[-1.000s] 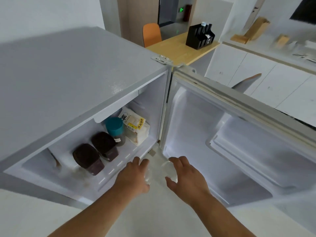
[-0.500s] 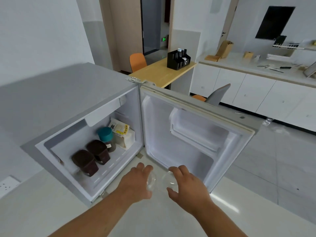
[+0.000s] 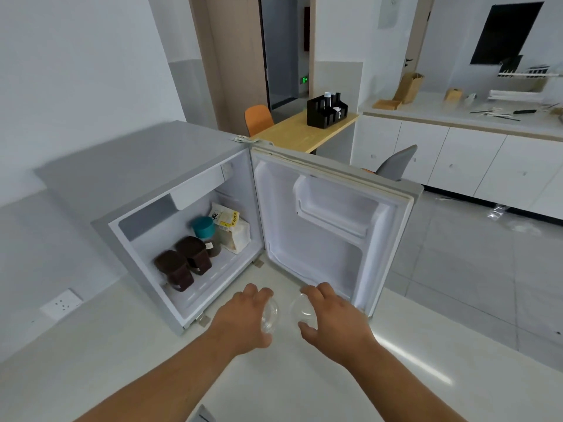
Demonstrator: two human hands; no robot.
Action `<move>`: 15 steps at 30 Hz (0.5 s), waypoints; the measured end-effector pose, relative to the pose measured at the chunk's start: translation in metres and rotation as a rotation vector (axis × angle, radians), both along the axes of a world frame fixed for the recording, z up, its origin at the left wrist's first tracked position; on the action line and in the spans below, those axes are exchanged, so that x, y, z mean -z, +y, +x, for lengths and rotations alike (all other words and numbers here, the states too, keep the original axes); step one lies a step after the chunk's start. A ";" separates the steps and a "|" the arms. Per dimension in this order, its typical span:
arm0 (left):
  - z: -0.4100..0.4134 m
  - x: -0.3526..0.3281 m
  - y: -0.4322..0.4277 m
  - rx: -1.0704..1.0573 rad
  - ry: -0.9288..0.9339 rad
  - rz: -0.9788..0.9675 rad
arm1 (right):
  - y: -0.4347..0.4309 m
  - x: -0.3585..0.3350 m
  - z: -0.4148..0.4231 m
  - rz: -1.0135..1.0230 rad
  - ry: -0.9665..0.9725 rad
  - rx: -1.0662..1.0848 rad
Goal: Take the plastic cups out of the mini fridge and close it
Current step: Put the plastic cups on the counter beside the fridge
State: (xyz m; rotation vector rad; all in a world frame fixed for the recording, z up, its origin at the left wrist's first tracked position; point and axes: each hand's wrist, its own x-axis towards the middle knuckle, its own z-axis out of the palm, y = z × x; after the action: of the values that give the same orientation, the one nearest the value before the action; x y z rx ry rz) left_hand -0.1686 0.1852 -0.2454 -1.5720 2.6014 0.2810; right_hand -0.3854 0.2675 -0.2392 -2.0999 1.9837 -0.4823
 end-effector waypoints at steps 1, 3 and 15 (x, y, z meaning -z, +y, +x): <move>0.003 0.001 0.002 0.001 0.004 -0.007 | 0.001 0.000 0.002 0.001 0.000 -0.005; 0.011 0.004 0.004 0.001 0.017 -0.016 | 0.003 0.001 0.006 0.006 0.000 -0.010; 0.065 0.032 -0.019 0.007 0.089 0.018 | -0.025 0.004 0.056 0.088 0.038 0.033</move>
State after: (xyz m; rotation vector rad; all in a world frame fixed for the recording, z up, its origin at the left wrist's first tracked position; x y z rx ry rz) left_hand -0.1035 0.1664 -0.2769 -1.5797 2.6617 0.3815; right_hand -0.3294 0.2423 -0.2430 -2.0418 2.0241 -0.3568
